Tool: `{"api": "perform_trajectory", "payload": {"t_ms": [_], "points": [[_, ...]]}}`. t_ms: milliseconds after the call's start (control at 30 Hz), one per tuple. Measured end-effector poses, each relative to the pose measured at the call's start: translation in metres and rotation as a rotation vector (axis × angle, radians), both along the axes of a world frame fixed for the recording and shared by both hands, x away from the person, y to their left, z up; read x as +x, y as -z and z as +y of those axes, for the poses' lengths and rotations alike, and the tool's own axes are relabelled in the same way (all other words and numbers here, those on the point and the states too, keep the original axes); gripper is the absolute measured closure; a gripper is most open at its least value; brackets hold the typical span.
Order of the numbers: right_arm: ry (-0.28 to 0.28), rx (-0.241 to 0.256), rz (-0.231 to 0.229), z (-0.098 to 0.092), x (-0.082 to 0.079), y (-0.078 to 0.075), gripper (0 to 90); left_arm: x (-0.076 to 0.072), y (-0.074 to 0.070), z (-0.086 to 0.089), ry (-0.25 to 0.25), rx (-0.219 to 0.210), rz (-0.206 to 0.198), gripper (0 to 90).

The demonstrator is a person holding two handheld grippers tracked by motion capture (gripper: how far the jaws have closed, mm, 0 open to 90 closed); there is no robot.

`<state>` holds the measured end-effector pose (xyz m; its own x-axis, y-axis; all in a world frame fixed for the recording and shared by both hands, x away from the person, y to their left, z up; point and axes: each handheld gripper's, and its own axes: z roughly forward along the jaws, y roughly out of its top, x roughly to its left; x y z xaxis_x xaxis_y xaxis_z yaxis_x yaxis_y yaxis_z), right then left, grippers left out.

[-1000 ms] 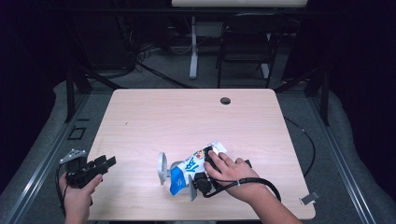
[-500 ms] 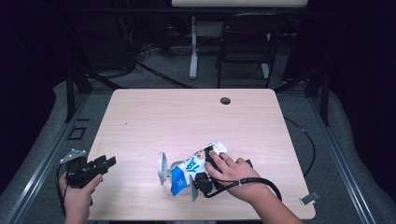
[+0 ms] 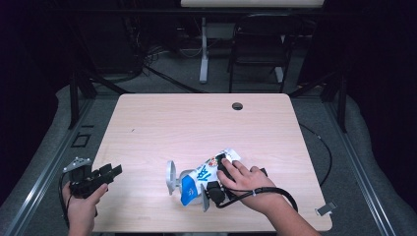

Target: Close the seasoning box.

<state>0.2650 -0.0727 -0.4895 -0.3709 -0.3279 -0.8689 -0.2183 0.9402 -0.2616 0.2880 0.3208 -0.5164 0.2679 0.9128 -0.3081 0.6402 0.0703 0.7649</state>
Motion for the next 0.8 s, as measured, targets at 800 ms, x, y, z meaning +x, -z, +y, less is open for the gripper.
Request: {"api": "perform_trajectory", "payload": {"t_ms": [800], "points": [[0.004,0.009,-0.022,-0.0028,0.0002,-0.0063,53.4,0.0002,0.0006,0.0005,-0.002,0.001,0.001,51.3]]}}
